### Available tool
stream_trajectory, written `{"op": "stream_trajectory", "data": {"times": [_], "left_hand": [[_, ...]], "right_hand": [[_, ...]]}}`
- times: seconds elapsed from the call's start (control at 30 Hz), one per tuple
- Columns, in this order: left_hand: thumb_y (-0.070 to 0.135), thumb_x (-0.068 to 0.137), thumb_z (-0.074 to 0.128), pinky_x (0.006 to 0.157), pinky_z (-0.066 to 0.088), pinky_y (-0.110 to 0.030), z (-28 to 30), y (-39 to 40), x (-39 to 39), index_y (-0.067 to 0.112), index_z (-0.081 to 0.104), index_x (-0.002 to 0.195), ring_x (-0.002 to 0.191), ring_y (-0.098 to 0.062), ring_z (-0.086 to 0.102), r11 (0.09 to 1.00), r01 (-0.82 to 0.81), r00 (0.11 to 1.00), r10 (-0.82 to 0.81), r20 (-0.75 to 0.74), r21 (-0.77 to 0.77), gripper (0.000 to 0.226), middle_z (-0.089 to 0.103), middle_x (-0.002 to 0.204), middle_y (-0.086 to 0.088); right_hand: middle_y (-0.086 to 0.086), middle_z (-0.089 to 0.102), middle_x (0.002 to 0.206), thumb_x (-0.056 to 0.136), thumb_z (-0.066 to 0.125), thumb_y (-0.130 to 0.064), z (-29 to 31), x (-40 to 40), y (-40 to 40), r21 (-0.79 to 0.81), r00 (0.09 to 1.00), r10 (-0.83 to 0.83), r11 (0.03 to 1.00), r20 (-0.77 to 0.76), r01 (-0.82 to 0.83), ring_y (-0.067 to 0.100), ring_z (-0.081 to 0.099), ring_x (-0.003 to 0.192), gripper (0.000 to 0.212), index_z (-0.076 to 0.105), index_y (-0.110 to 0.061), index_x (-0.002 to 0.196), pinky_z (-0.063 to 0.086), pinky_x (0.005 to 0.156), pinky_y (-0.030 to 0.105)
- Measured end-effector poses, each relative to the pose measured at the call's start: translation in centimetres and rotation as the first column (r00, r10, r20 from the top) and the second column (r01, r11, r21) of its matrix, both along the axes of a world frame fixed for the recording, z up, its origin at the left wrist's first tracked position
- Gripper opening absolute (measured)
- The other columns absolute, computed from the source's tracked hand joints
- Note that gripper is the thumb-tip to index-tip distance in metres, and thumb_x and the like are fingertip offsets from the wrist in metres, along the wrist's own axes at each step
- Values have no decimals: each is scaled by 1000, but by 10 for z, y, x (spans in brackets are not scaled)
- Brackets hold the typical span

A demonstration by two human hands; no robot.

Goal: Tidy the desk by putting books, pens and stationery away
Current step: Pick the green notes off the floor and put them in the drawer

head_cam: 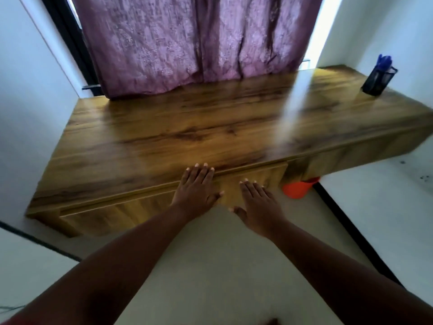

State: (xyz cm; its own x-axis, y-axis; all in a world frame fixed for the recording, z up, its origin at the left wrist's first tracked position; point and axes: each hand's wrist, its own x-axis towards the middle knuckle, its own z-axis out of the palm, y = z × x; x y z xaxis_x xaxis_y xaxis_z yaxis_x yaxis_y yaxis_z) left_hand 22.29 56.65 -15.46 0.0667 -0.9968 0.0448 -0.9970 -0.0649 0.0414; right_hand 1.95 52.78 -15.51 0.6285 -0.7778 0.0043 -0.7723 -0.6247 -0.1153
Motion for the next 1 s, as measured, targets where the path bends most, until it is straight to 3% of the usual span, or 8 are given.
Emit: {"op": "stream_trajectory", "data": {"times": [0.13,0.3,0.4,0.47,0.57,0.73,0.87,1.0], "left_hand": [[71,87,9,114,10,-49,-12,-14,-61,9,38,144,142,-38,26,975,219,975,-220,40,37,89,33,152,-17],[74,81,-5,118,5,-50,-37,-23,-160,12,17,151,147,-36,5,887,431,895,-444,50,164,96,11,159,-16],[76,77,-9,118,-1,-48,-56,-18,-226,14,7,152,147,-34,-4,827,504,842,-535,70,250,99,0,160,-13],[78,73,-10,118,-5,-46,-69,-8,-279,16,1,152,147,-32,-10,761,563,789,-611,65,321,101,-7,160,-11],[82,66,-13,118,-8,-45,-88,14,-363,15,-7,152,146,-30,-15,620,654,672,-739,42,433,109,-12,160,-11],[84,58,-12,118,-8,-43,-110,63,-521,12,-9,151,146,-27,-16,303,747,397,-917,-31,592,118,-13,160,-9],[84,61,-6,117,-9,-42,-128,117,-630,12,-9,151,146,-26,-16,45,733,137,-987,-83,678,115,-15,159,-9],[78,83,14,119,-8,-43,-147,178,-713,12,-10,151,147,-26,-15,-180,635,-167,-981,-93,752,98,-16,159,-10]], "right_hand": [[18,39,147,81,5,-75,-19,-73,21,70,985,-171,983,-27,173,34,36,136,98,34,-5,143,27,111,44],[13,26,155,74,-11,-76,-54,-189,59,163,908,-415,893,-61,420,30,22,143,105,20,-10,148,18,115,42],[10,13,159,86,11,-70,-78,-262,97,254,824,-564,789,-61,559,26,9,146,87,9,-12,151,7,118,40],[8,9,160,88,15,-69,-93,-315,132,314,755,-651,702,-80,639,25,4,147,85,6,-13,151,4,118,39],[9,12,159,73,-8,-75,-117,-383,195,349,650,-751,583,-114,734,25,7,147,101,8,-13,151,7,117,40],[9,14,159,49,-34,-80,-152,-473,316,438,397,-900,288,-181,852,26,7,147,130,9,-13,151,7,118,41],[8,16,158,46,-39,-78,-170,-511,408,456,119,-965,-1,-234,890,26,8,147,132,10,-13,151,9,118,41],[9,17,158,48,-38,-78,-181,-520,489,470,-188,-938,-312,-292,826,27,10,146,131,12,-13,151,11,117,41]]}}
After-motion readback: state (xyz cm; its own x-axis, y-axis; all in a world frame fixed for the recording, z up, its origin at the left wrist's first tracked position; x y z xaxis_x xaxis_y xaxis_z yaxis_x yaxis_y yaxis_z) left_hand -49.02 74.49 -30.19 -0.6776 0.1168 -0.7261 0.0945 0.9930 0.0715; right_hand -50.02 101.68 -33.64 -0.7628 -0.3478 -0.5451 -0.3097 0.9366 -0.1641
